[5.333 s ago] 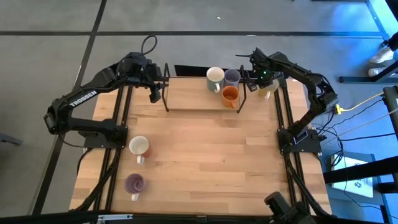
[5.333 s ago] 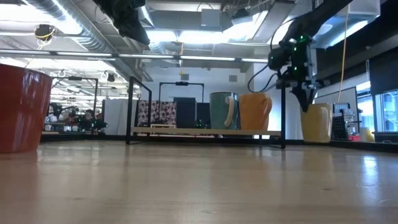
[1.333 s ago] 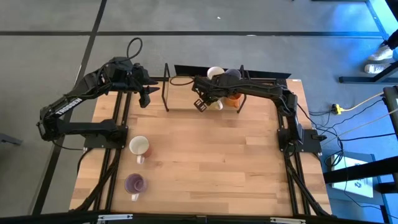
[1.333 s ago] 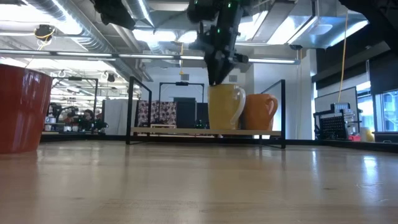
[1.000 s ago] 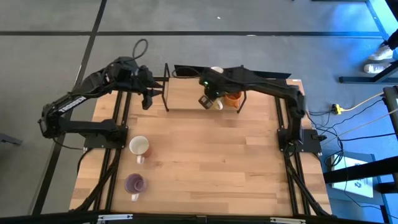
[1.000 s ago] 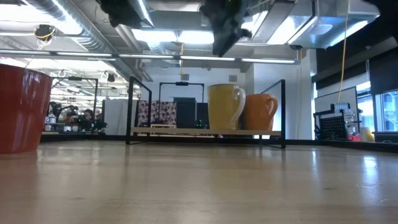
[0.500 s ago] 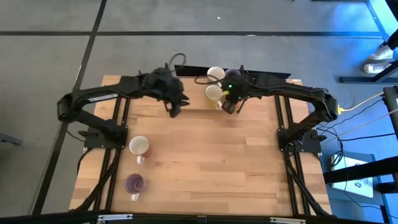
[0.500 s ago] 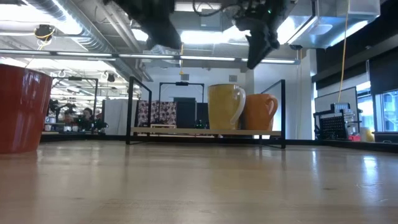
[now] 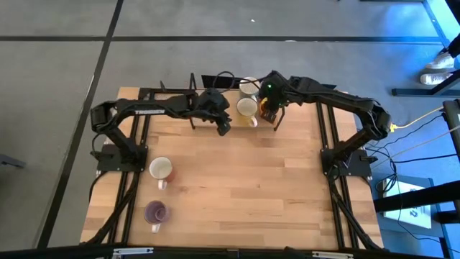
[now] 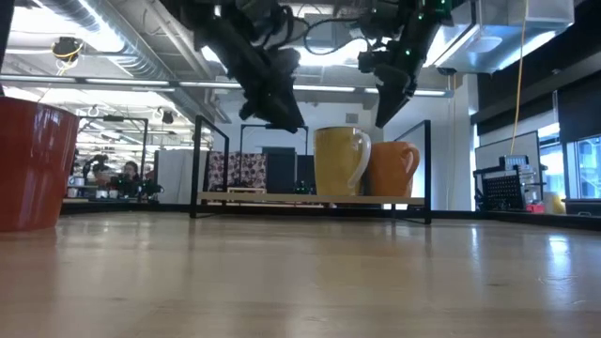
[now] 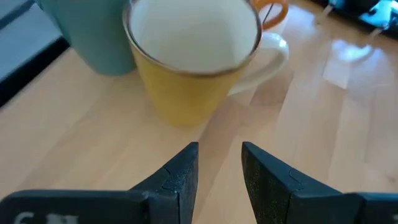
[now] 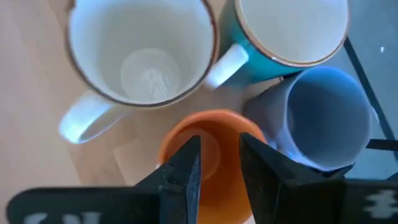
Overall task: Place coffee mugs
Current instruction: Put the yellow mug on the shelf aligned with the light blue mug, then put the orange mug on the shelf
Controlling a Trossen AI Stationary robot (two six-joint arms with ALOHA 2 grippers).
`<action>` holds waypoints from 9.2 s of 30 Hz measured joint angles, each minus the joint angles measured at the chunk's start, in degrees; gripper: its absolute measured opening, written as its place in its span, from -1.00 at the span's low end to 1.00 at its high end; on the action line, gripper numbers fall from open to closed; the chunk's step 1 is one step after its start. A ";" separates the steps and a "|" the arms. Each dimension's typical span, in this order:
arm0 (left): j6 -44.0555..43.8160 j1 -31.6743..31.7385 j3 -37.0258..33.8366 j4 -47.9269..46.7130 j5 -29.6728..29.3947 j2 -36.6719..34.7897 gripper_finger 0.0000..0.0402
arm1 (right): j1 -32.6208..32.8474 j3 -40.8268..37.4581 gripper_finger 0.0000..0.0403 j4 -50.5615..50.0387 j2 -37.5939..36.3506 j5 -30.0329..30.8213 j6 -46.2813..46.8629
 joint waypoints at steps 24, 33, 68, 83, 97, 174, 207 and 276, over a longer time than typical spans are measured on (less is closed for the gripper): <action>2.50 1.37 0.00 9.13 -5.32 5.87 -0.42 | 0.07 -0.55 -0.52 5.52 3.87 -1.93 -5.66; 2.83 1.82 0.00 10.76 -5.66 6.36 -0.42 | 0.07 -0.55 -0.52 5.70 4.73 -3.07 -5.62; 3.27 2.78 0.00 14.50 -5.75 6.36 -0.42 | 0.16 2.29 -0.52 0.81 4.73 -7.42 -3.63; 3.29 2.75 0.00 14.63 -5.75 6.36 -0.42 | 1.57 2.90 -0.52 -1.62 4.73 -7.97 -2.51; 3.27 2.33 0.09 9.46 -7.16 1.22 -0.42 | 5.54 2.90 -0.52 -2.50 1.36 -7.59 0.63; -9.30 -23.76 -24.87 -46.66 4.79 -27.19 -0.90 | 30.08 -13.19 -0.52 5.66 -15.44 -1.78 16.77; 12.84 -2.96 34.68 -56.98 -12.10 0.72 -0.90 | 24.72 -13.19 -0.52 0.59 -15.57 1.61 12.40; 20.11 19.85 53.89 -45.26 -2.57 33.12 -0.42 | 15.08 -18.76 -0.52 2.69 -15.61 -1.95 12.07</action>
